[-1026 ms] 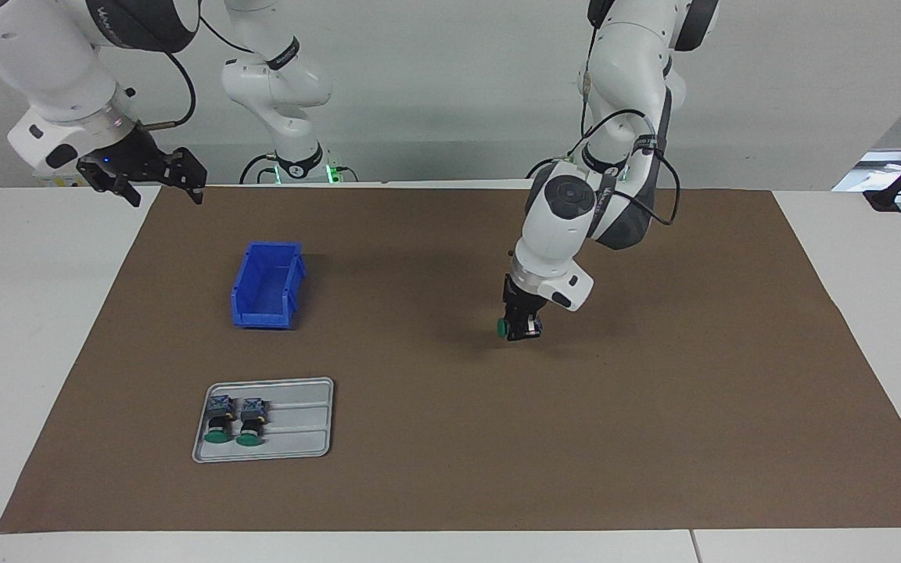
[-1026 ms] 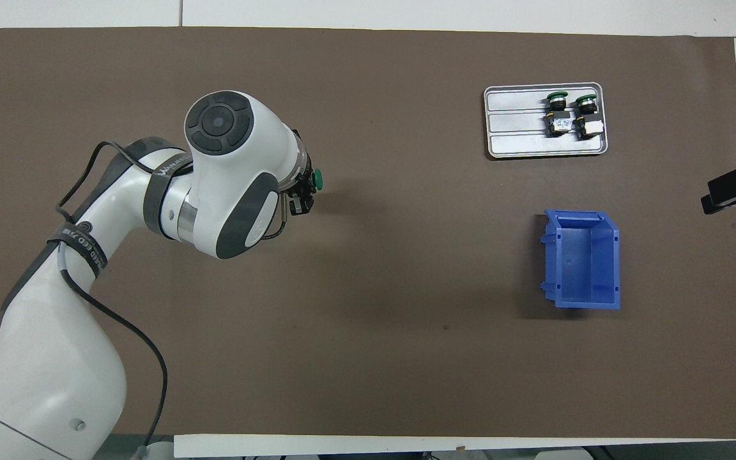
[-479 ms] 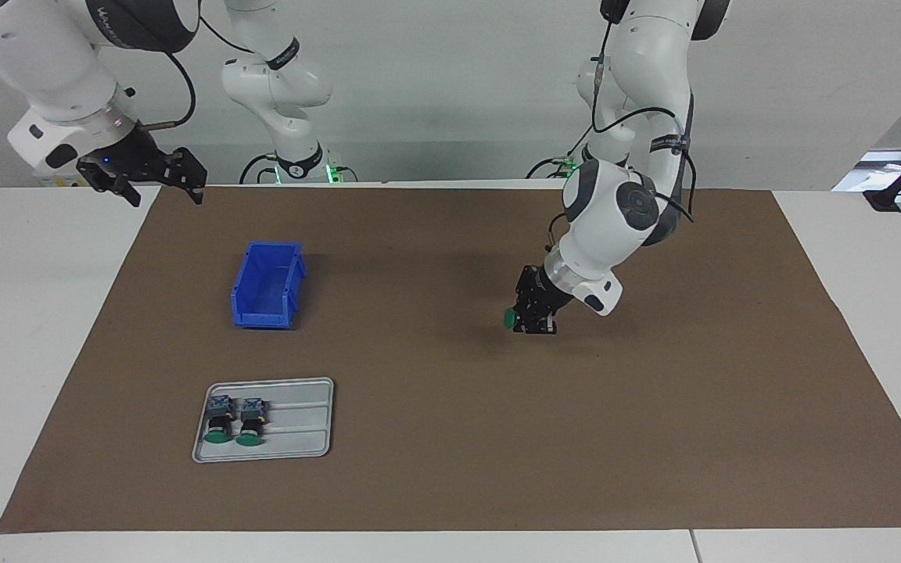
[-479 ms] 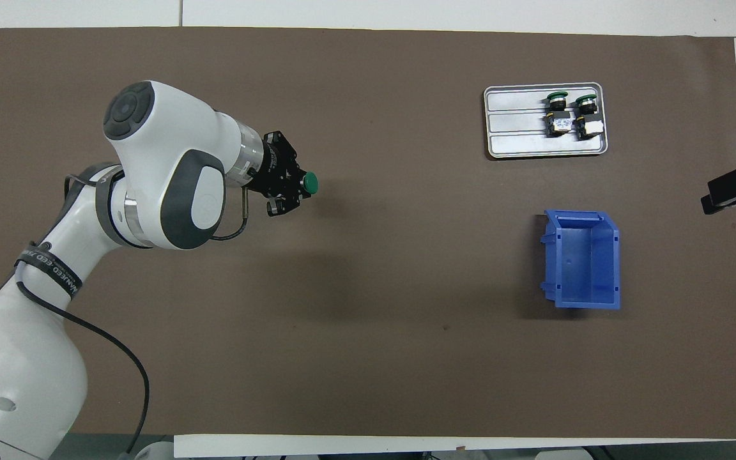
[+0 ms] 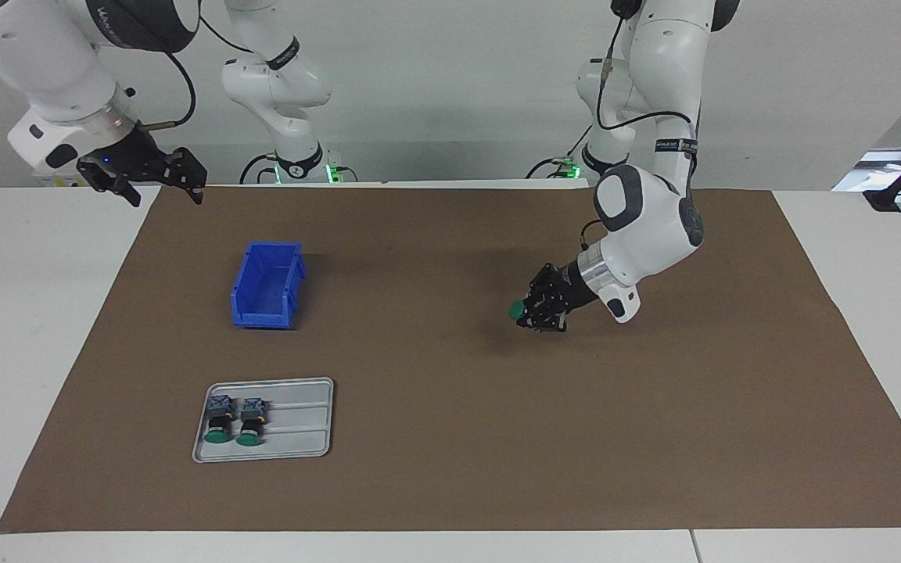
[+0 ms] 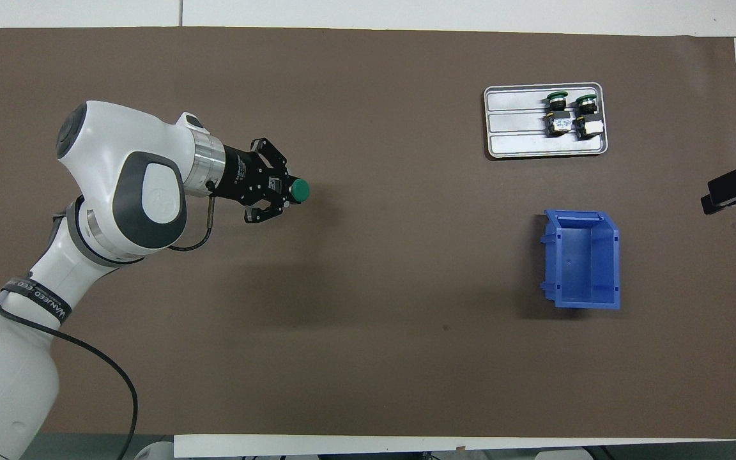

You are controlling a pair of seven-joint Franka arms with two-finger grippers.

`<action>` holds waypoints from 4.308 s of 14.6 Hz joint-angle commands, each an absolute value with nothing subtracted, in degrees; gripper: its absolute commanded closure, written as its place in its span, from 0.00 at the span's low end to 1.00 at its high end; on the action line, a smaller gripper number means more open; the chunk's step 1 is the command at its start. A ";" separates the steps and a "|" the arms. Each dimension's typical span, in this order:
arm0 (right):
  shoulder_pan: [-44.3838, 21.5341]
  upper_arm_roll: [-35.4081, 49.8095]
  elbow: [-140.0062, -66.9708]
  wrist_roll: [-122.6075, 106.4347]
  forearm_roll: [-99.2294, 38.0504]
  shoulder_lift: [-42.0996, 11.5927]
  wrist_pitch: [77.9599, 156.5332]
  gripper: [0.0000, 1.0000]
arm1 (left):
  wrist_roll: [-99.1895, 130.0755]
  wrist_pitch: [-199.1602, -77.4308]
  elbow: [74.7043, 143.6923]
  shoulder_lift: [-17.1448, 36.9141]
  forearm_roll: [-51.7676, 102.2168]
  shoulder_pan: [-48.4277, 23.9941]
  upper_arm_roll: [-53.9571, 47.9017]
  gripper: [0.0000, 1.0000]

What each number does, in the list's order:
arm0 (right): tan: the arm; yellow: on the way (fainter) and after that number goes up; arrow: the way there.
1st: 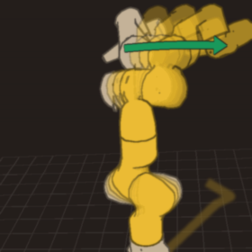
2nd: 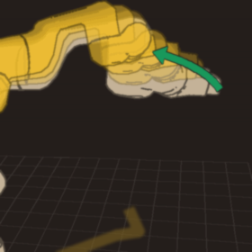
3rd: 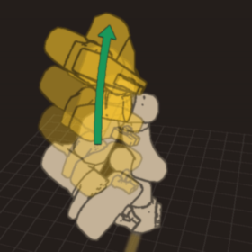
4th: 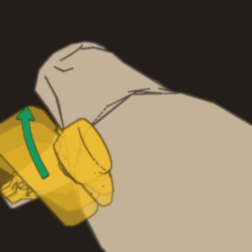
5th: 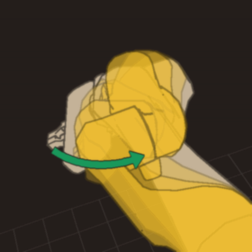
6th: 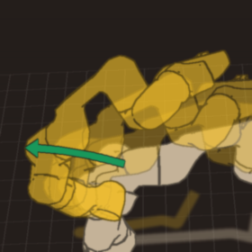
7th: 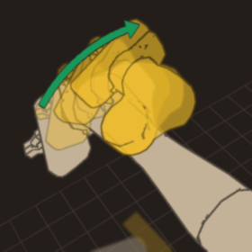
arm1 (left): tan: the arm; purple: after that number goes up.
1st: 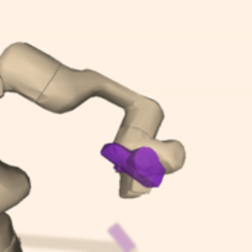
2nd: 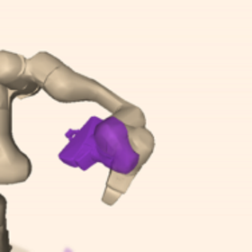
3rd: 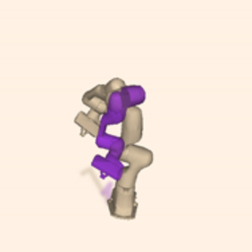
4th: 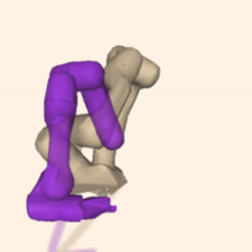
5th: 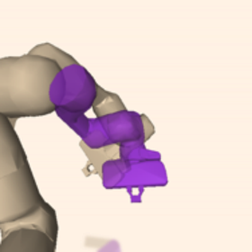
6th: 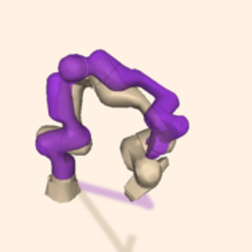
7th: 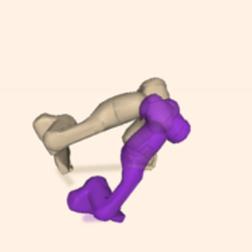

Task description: Place and press button with both arms

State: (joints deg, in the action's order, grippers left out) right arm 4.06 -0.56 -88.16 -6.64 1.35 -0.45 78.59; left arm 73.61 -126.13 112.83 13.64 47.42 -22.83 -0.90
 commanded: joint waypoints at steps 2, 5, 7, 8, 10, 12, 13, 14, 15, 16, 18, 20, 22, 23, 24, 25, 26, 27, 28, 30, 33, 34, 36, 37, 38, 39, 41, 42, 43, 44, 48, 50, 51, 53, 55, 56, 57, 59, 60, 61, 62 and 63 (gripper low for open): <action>4.39 -0.35 -89.65 -7.12 1.14 0.88 79.19 0.00 | 62.33 -124.10 118.82 9.58 54.65 -20.21 -1.05 0.94; 4.39 -0.35 -89.65 -7.12 1.14 0.88 79.19 0.00 | 61.79 -123.14 119.09 10.11 55.20 -19.78 -1.05 0.94; 4.39 -0.35 -89.65 -7.12 1.14 0.88 79.19 0.00 | 61.52 -122.17 118.65 11.77 58.34 -19.60 -1.05 0.94; 4.39 -0.35 -89.65 -7.12 1.14 0.79 79.19 0.00 | 61.52 -121.99 118.65 12.47 60.80 -19.51 -1.05 0.94; 4.39 -0.35 -89.65 -7.12 1.14 0.88 79.19 0.00 | 60.13 -120.25 117.25 13.97 61.44 -19.42 -0.88 0.94; 4.39 -0.35 -89.65 -7.12 1.14 0.88 79.19 0.00 | 59.24 -119.62 116.03 14.76 61.44 -19.86 -0.97 0.95; 4.39 -0.35 -89.65 -7.12 1.14 0.88 79.19 0.00 | 59.15 -119.62 115.93 15.37 61.87 -19.69 -1.05 0.96; 4.39 -0.35 -89.65 -7.12 1.14 0.88 79.19 0.00 | 58.63 -119.45 115.84 15.90 62.22 -19.60 -1.05 0.96; 4.39 -0.35 -89.65 -7.12 1.14 0.79 79.19 0.00 | 58.54 -118.92 115.67 15.91 62.40 -19.43 -1.05 0.96; 4.39 -0.35 -89.65 -7.12 1.14 0.79 79.19 0.00 | 58.45 -117.70 115.32 15.91 62.49 -19.08 -0.97 0.97; 4.39 -0.35 -89.65 -7.12 1.14 0.88 79.19 0.00 | 58.10 -117.34 115.22 16.26 63.54 -18.46 -1.05 0.97; 4.39 -0.35 -89.65 -7.12 1.14 0.88 79.19 0.00 | 58.10 -116.99 115.31 17.22 67.04 -18.11 -1.05 1.00; 4.39 -0.35 -89.65 -7.12 1.14 0.79 79.19 0.00 | 57.57 -116.19 115.84 17.31 70.04 -18.02 -0.97 1.00; 4.39 -0.35 -89.65 -7.12 1.14 0.88 79.19 0.00 | 56.26 -116.19 115.93 17.31 70.22 -17.76 -0.97 1.00; 4.39 -0.35 -89.65 -7.12 1.14 0.88 79.19 0.00 | 55.47 -115.93 116.01 17.84 71.36 -17.14 -1.05 1.00; 4.39 -0.35 -89.65 -7.12 1.14 0.88 79.19 0.00 | 55.20 -115.67 116.02 18.97 73.54 -16.44 -1.05 1.00; 4.39 -0.35 -89.65 -7.12 1.14 0.79 79.19 0.00 | 55.11 -115.66 116.02 19.33 75.04 -16.52 -1.05 1.00; 4.39 -0.35 -89.65 -7.12 1.14 0.88 79.19 0.00 | 55.11 -115.75 116.02 19.42 76.28 -16.26 -1.05 1.00; 4.39 -0.35 -89.65 -7.12 1.14 0.88 79.19 0.00 | 55.11 -115.84 116.02 19.51 77.07 -16.61 -1.05 1.00; 4.39 -0.35 -89.65 -7.12 1.14 0.88 79.19 0.00 | 54.15 -115.84 116.19 19.95 77.95 -16.52 -1.05 1.00; 4.39 -0.35 -89.65 -7.12 1.14 0.88 79.19 0.00 | 50.72 -115.84 117.07 20.04 80.42 -16.61 -1.05 1.00; 4.39 -0.35 -89.65 -7.12 1.14 0.88 79.19 0.00 | 49.49 -115.75 117.33 20.13 80.85 -16.44 -1.05 1.00; 4.39 -0.35 -89.65 -7.12 1.14 0.88 79.19 0.00 | 47.21 -116.01 118.47 20.30 82.70 -16.78 -1.05 1.00; 4.39 -0.35 -89.65 -7.12 1.14 0.88 79.19 0.00 | 46.94 -116.02 118.65 20.22 83.23 -16.79 -1.05 1.00; 4.39 -0.35 -89.65 -7.12 1.14 0.88 79.19 0.00 | 46.85 -116.36 118.74 20.30 84.19 -16.96 -1.05 1.00; 4.39 -0.35 -89.65 -7.12 1.14 0.88 79.19 0.00 | 46.50 -116.89 119.00 20.30 84.81 -17.40 -1.05 1.00; 4.39 -0.35 -89.65 -7.12 1.14 0.88 79.19 0.00 | 45.62 -116.81 119.53 20.39 85.69 -17.49 -1.05 1.00; 4.39 -0.35 -89.65 -7.12 1.14 0.79 79.19 0.00 | 45.53 -116.98 119.62 20.39 85.95 -17.66 -1.05 1.00; 4.39 -0.35 -89.65 -7.12 1.14 0.79 79.19 0.00 | 45.44 -117.33 119.71 20.48 86.13 -17.93 -1.05 1.00; 4.39 -0.35 -89.65 -7.12 1.14 0.88 79.19 0.00 | 44.92 -117.33 119.97 20.57 87.26 -17.84 -1.05 1.00; 4.39 -0.35 -89.65 -7.12 1.14 0.88 79.19 0.00 | 41.14 -117.25 120.76 21.44 90.52 -18.28 -1.05 1.00; 4.39 -0.35 -89.65 -7.12 1.14 0.79 79.19 0.00 | 41.04 -117.16 120.76 21.53 91.14 -18.20 -1.05 1.00; 4.39 -0.35 -89.65 -7.12 1.14 0.88 79.19 0.00 | 41.04 -117.07 120.76 21.53 91.40 -18.11 -1.05 1.00; 4.39 -0.35 -89.65 -7.12 1.14 0.79 79.19 0.00 | 40.96 -117.07 121.11 21.53 91.41 -18.19 -1.05 1.00; 4.39 -0.35 -89.65 -7.12 1.14 0.88 79.19 0.00 | 40.96 -117.16 121.29 21.53 91.58 -18.11 -1.05 1.00; 4.39 -0.35 -89.65 -7.12 1.14 0.79 79.19 0.00 | 40.87 -117.25 121.55 21.53 91.76 -18.19 -1.05 1.00; 4.39 -0.35 -89.65 -7.12 1.14 0.88 79.19 0.00 | 40.87 -117.33 121.73 21.53 92.37 -18.37 -1.05 1.00; 4.39 -0.35 -89.65 -7.12 1.14 0.79 79.19 0.00 | 38.86 -117.25 122.43 21.53 94.39 -18.46 -1.05 1.00; 4.39 -0.35 -89.65 -7.12 1.14 0.88 79.19 0.00 | 38.67 -117.07 122.43 21.53 94.57 -18.46 -1.05 1.00; 4.39 -0.35 -89.65 -7.12 1.14 0.79 79.19 0.00 | 38.58 -116.98 122.52 21.53 94.57 -18.20 -1.05 1.00; 4.39 -0.35 -89.65 -7.12 1.14 0.88 79.19 0.00 | 38.50 -117.16 122.78 21.53 94.57 -18.37 -1.05 1.00; 4.39 -0.35 -89.65 -7.12 1.14 0.88 79.19 0.00 | 38.15 -116.90 122.87 21.71 94.83 -18.20 -1.05 1.00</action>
State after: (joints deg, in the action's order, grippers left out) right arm 4.06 -0.56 -88.21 -6.64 1.35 -0.42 78.59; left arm 39.84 -117.09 121.75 21.97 93.03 -17.78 -1.41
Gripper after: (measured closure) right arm 0.000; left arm 0.670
